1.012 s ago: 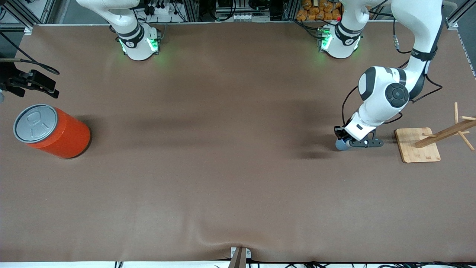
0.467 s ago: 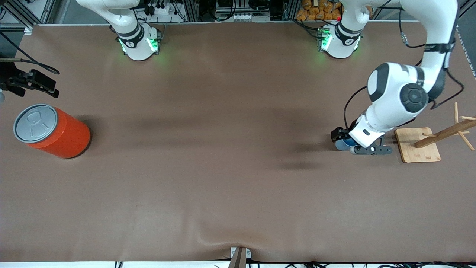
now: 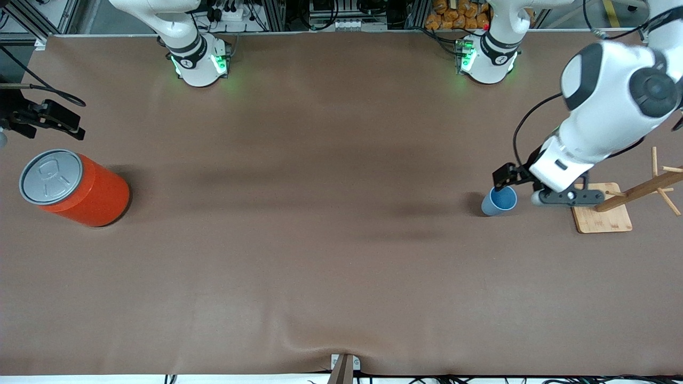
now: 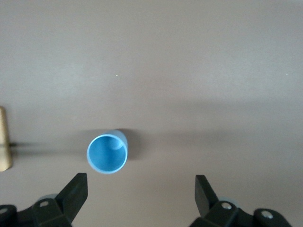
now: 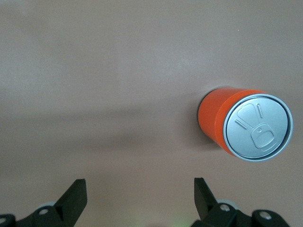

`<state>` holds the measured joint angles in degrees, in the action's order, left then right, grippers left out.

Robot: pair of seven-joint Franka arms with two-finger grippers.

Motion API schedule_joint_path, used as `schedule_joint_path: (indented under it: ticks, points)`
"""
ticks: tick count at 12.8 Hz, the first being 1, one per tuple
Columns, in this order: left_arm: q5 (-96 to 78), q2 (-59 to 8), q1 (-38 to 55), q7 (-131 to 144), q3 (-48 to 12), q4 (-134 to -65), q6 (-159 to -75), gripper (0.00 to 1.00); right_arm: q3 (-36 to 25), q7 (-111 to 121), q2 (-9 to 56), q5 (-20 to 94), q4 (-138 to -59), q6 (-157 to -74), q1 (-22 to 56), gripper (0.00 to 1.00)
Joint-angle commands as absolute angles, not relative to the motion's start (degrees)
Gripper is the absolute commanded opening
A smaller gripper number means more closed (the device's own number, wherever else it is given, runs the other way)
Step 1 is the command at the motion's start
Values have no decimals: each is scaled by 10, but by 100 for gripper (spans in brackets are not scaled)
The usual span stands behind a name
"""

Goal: Flip cup
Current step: 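Open the left gripper and lift it away from the cup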

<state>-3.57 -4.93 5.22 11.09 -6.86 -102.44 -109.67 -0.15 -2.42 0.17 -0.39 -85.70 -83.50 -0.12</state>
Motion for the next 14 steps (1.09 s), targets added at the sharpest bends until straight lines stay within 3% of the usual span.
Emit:
schedule_joint_path:
  ticks: [1,4,14]
  points:
    - [-16,-41,48,123,-74,-935,-992,100,-5,-18,-4,6,-853,-827,0,100]
    - [-16,-1,47,124,-72,-930,-969,100,-5,-18,-4,6,-853,-827,0,100]
    - [-21,11,6,93,-67,-883,-865,100,-4,-18,-4,8,-852,-820,1,100]
